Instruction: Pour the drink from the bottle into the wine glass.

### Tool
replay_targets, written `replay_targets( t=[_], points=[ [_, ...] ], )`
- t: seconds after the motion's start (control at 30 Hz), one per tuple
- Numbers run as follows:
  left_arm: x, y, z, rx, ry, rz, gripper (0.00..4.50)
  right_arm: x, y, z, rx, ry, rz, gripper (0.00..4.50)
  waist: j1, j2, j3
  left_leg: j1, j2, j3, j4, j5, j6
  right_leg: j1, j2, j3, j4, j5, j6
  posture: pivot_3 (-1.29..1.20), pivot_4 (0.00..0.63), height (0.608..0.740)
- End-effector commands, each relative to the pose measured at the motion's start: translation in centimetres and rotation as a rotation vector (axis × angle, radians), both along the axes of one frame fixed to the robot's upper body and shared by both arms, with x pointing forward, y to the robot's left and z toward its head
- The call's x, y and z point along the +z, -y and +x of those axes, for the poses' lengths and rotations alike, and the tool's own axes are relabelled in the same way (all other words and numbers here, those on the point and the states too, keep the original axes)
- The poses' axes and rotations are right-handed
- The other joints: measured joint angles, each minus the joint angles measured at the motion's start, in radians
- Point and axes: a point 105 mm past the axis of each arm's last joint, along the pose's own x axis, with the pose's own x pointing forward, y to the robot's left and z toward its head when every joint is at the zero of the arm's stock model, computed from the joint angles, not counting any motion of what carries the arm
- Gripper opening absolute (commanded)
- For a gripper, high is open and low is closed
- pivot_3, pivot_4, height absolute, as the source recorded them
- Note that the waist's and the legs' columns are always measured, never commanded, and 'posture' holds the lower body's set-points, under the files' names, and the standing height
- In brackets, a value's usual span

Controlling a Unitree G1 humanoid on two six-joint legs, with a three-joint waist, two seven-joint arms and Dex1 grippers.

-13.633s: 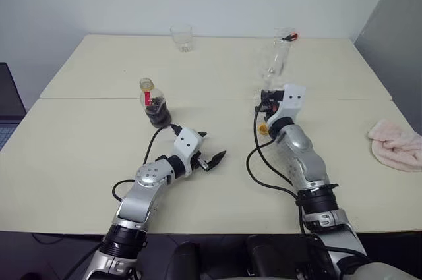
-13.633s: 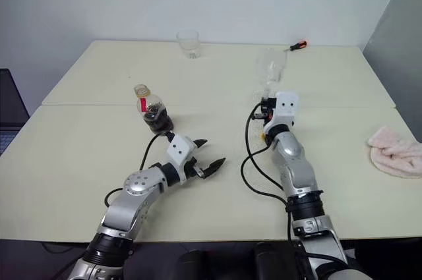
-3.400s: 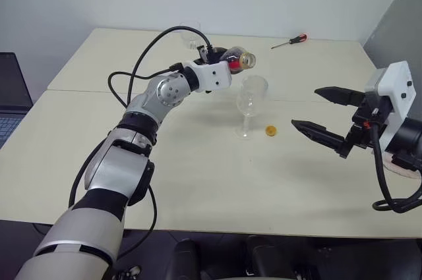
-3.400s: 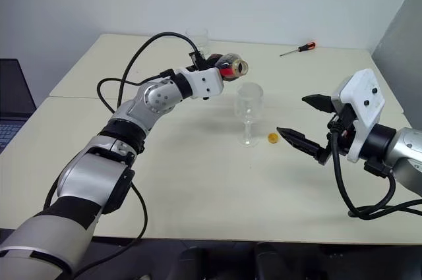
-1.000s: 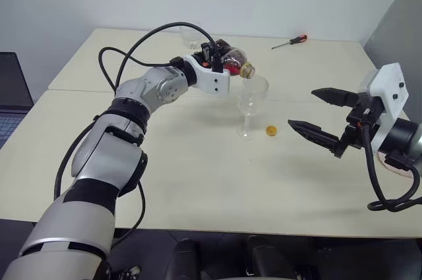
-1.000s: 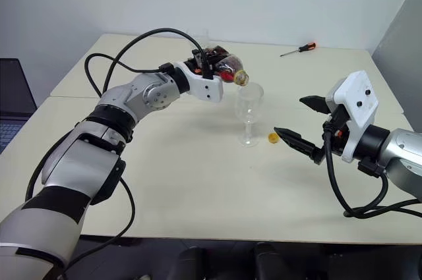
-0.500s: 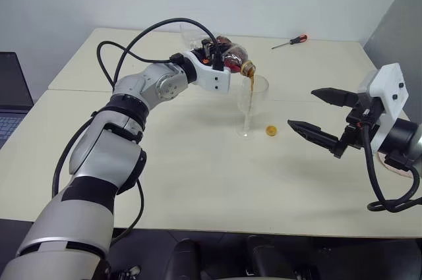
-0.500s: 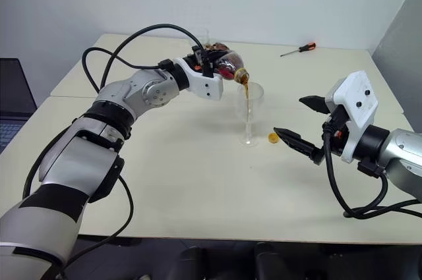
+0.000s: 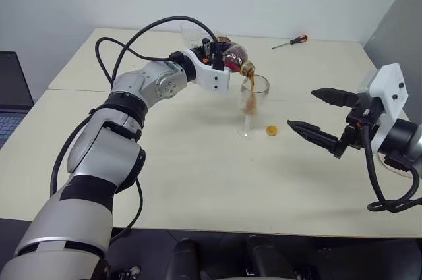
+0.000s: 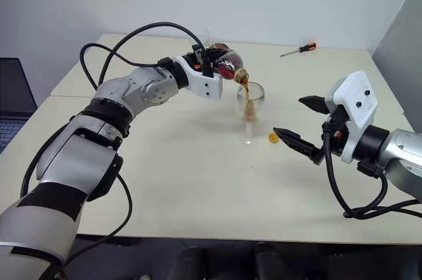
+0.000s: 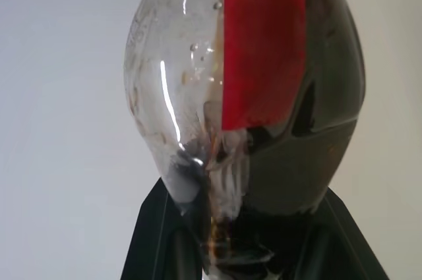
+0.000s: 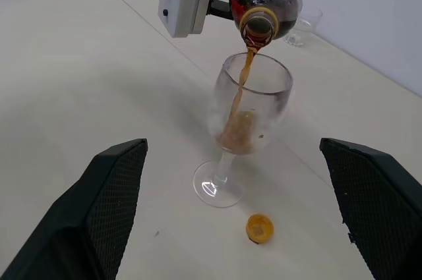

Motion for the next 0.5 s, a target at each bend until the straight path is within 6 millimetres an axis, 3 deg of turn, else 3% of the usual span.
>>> replay_targets(
  t=[0.03, 0.5],
  points=[
    [2.89, 0.22, -0.18, -0.008, 0.081, -0.028, 1.0, 0.9, -0.34, -0.38, 0.017, 0.048, 0.001, 4.5, 0.0, 0.0, 0.0, 0.0, 0.0, 0.0, 0.0, 0.0, 0.0, 0.0, 0.0, 0.0, 0.0, 0.0, 0.0, 0.0, 0.15, 0.74],
    [2.72, 0.06, 0.09, 0.011, 0.087, 0.017, 1.0, 0.77, -0.34, -0.57, 0.007, 0.043, 0.004, 4.5, 0.0, 0.0, 0.0, 0.0, 0.0, 0.0, 0.001, 0.0, 0.0, 0.0, 0.0, 0.0, 0.0, 0.0, 0.0, 0.0, 0.15, 0.74]
  ],
)
